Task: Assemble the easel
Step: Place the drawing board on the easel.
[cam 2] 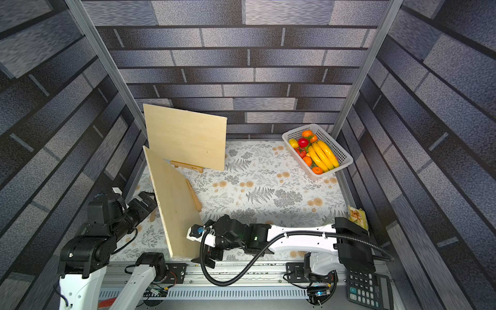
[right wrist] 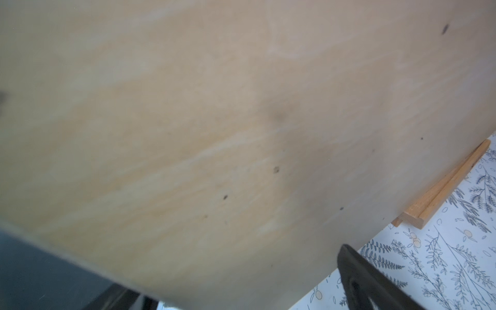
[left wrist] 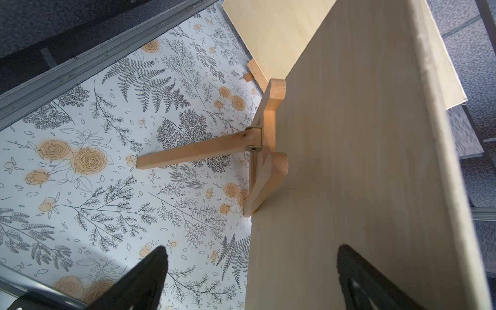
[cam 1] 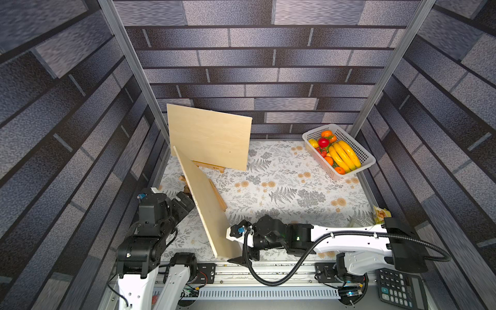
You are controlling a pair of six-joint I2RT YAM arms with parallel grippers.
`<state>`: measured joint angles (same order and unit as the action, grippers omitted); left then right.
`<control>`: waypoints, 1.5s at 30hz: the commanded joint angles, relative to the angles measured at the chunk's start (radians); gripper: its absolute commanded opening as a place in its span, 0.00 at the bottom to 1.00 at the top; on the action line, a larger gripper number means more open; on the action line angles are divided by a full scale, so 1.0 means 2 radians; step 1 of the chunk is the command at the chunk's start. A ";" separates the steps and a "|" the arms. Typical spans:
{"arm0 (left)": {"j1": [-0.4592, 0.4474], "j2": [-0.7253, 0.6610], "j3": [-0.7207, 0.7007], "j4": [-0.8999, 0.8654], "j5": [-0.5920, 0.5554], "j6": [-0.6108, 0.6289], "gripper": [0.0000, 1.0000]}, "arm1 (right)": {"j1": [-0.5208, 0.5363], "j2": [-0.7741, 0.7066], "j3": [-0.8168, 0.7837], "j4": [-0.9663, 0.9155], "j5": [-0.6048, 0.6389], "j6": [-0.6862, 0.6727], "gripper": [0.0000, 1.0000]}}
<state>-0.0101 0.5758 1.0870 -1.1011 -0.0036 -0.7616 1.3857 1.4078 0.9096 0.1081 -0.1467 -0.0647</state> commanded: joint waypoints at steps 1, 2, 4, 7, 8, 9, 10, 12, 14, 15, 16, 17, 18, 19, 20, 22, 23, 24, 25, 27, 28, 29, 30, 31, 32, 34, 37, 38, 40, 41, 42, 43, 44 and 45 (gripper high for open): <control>0.013 0.007 -0.004 0.015 0.020 0.020 1.00 | -0.016 0.019 0.023 -0.005 -0.021 -0.011 1.00; 0.018 0.007 -0.004 0.014 0.022 0.023 1.00 | -0.020 0.023 0.026 -0.004 -0.026 -0.012 1.00; 0.029 0.007 -0.002 0.013 0.029 0.029 1.00 | -0.028 0.035 0.035 0.000 -0.036 -0.013 1.00; 0.043 0.006 0.002 0.014 0.035 0.036 1.00 | -0.043 0.049 0.045 0.008 -0.043 -0.017 1.00; 0.047 0.007 0.005 0.013 0.037 0.039 1.00 | -0.049 0.054 0.050 0.011 -0.043 -0.018 1.00; 0.051 0.008 0.007 0.011 0.040 0.043 1.00 | -0.053 0.059 0.055 0.015 -0.047 -0.020 1.00; 0.053 0.010 0.009 0.010 0.041 0.045 1.00 | -0.057 0.064 0.061 0.016 -0.050 -0.022 1.00; 0.059 0.009 0.013 0.009 0.042 0.050 1.00 | -0.064 0.075 0.073 0.018 -0.058 -0.027 1.00; 0.064 0.009 0.018 0.006 0.042 0.053 1.00 | -0.072 0.082 0.073 0.018 -0.063 -0.027 1.00; 0.066 0.008 0.021 0.004 0.040 0.056 1.00 | -0.075 0.083 0.073 0.021 -0.065 -0.027 1.00; 0.068 0.007 0.024 0.001 0.039 0.059 1.00 | -0.078 0.082 0.074 0.024 -0.068 -0.025 1.00; 0.069 0.006 0.027 -0.002 0.036 0.062 1.00 | -0.081 0.082 0.073 0.026 -0.069 -0.026 1.00; 0.070 0.004 0.028 -0.005 0.034 0.066 1.00 | -0.082 0.081 0.074 0.028 -0.070 -0.025 1.00; 0.071 0.003 0.029 -0.007 0.031 0.066 1.00 | -0.084 0.080 0.074 0.029 -0.072 -0.026 1.00; 0.072 0.001 0.029 -0.009 0.029 0.068 1.00 | -0.086 0.079 0.074 0.027 -0.075 -0.025 1.00; 0.073 -0.001 0.030 -0.011 0.027 0.067 1.00 | -0.090 0.080 0.073 0.026 -0.079 -0.026 1.00; 0.073 -0.001 0.031 -0.014 0.024 0.066 1.00 | -0.092 0.079 0.074 0.026 -0.080 -0.024 1.00; 0.072 -0.002 0.032 -0.016 0.021 0.066 1.00 | -0.092 0.080 0.074 0.025 -0.083 -0.023 1.00; 0.073 -0.003 0.035 -0.018 0.019 0.068 1.00 | -0.093 0.080 0.074 0.024 -0.084 -0.021 1.00; 0.073 -0.004 0.041 -0.024 0.016 0.073 1.00 | -0.093 0.081 0.073 0.026 -0.083 -0.016 1.00; 0.073 -0.003 0.046 -0.029 0.014 0.077 1.00 | -0.093 0.079 0.074 0.029 -0.081 -0.013 1.00; 0.073 -0.005 0.050 -0.033 0.010 0.081 1.00 | -0.093 0.078 0.073 0.032 -0.078 -0.010 1.00; 0.073 -0.006 0.053 -0.036 0.008 0.083 1.00 | -0.093 0.077 0.069 0.035 -0.075 -0.008 1.00; 0.073 -0.007 0.057 -0.039 0.005 0.085 1.00 | -0.093 0.075 0.064 0.040 -0.072 -0.006 1.00; 0.073 -0.008 0.063 -0.042 0.002 0.086 1.00 | -0.093 0.073 0.059 0.045 -0.069 -0.005 1.00; 0.073 -0.009 0.073 -0.049 -0.004 0.089 1.00 | -0.093 0.071 0.056 0.045 -0.070 -0.006 1.00; 0.073 -0.006 0.093 -0.063 -0.021 0.097 1.00 | -0.093 0.067 0.055 0.038 -0.065 -0.011 1.00; 0.073 -0.003 0.103 -0.067 -0.029 0.101 1.00 | -0.093 0.064 0.054 0.037 -0.064 -0.013 1.00; 0.073 0.003 0.120 -0.072 -0.040 0.111 1.00 | -0.093 0.060 0.053 0.033 -0.059 -0.014 1.00; 0.072 0.007 0.129 -0.075 -0.048 0.117 1.00 | -0.093 0.057 0.053 0.031 -0.061 -0.017 1.00; 0.073 0.011 0.138 -0.075 -0.051 0.123 1.00 | -0.093 0.055 0.053 0.028 -0.062 -0.018 1.00; 0.073 0.015 0.144 -0.075 -0.054 0.130 1.00 | -0.093 0.052 0.051 0.026 -0.062 -0.017 1.00; 0.072 0.020 0.151 -0.076 -0.056 0.138 1.00 | -0.093 0.048 0.050 0.022 -0.060 -0.019 1.00; 0.072 0.023 0.154 -0.077 -0.058 0.141 1.00 | -0.093 0.045 0.049 0.019 -0.060 -0.020 1.00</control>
<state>0.1307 0.5858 1.3659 -1.2232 -0.0742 -0.5449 1.2163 1.5425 1.0172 0.1349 -0.2886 -0.1032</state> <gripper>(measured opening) 0.998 0.999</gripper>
